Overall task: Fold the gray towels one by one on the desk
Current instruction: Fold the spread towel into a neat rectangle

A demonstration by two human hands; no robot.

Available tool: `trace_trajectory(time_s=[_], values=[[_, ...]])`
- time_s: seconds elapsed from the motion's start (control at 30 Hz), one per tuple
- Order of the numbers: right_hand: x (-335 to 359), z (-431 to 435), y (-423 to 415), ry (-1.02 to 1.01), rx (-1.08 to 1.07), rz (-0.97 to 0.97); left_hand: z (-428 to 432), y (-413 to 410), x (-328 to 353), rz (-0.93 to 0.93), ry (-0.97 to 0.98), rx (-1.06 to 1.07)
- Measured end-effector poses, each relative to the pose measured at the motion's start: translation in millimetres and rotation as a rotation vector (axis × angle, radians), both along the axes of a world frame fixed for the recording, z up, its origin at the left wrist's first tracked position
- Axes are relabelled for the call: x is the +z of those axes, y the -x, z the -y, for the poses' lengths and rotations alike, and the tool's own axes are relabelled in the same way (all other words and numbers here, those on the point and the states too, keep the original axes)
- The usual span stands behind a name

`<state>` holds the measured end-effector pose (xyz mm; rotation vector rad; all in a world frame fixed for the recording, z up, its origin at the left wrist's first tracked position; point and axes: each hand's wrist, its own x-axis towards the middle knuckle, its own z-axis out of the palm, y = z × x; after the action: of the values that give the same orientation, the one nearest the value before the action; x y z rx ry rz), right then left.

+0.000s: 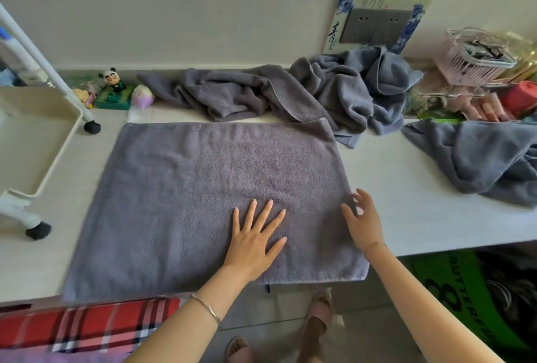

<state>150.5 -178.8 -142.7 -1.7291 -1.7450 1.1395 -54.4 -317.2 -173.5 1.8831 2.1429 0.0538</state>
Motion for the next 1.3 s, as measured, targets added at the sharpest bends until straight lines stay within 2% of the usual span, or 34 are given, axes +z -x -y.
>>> trace_trajectory(time_s=[0.07,0.17,0.27,0.37,0.43,0.53,0.67,0.77,0.83,0.93,1.0,1.03,1.1,1.2,1.3], values=[[13.2,-9.7,3.0,0.111,-0.086,-0.076,-2.3,2.0,3.6,0.043,-0.029,0.009],[25.5,-23.1,-2.8,0.287,-0.043,0.011,-4.2,3.6,12.8,0.168,-0.007,0.065],[55.4,-22.2,4.3,0.375,0.083,-0.061,0.0,11.7,24.5,0.459,0.01,0.181],[103.9,-14.7,41.3,0.342,0.194,-0.262,4.0,36.4,36.5,0.856,0.07,0.336],[134.1,-6.3,78.8,0.237,0.306,-0.268,6.3,55.9,50.1,1.099,0.048,0.473],[160.8,16.3,145.1,0.085,0.492,-0.275,15.8,88.9,70.7,1.416,-0.046,0.7],[160.0,63.8,246.0,0.047,0.686,-0.412,51.7,148.0,92.7,1.718,-0.284,0.845],[134.1,100.6,306.2,0.323,0.836,-0.408,82.3,186.6,101.7,1.72,-0.475,1.038],[101.5,109.9,323.0,0.373,0.877,-0.293,98.3,201.4,100.7,1.522,-0.487,1.199],[53.6,97.7,309.7,0.057,0.716,-0.042,110.6,210.8,87.4,1.175,-0.334,1.32],[33.5,85.9,292.3,-0.145,0.444,0.112,118.7,218.7,73.8,1.051,-0.31,1.294],[27.1,81.9,285.5,-0.178,0.301,0.144,123.7,223.5,67.9,1.014,-0.312,1.279],[22.2,73.4,275.5,-0.041,0.088,0.088,127.4,229.6,61.7,0.975,-0.282,1.255],[12.3,63.5,277.9,0.263,0.048,-0.09,128.3,235.9,59.6,0.979,-0.245,1.245],[12.9,51.9,266.6,0.236,0.083,-0.139,128.7,234.2,57.7,1.035,-0.24,1.203]])
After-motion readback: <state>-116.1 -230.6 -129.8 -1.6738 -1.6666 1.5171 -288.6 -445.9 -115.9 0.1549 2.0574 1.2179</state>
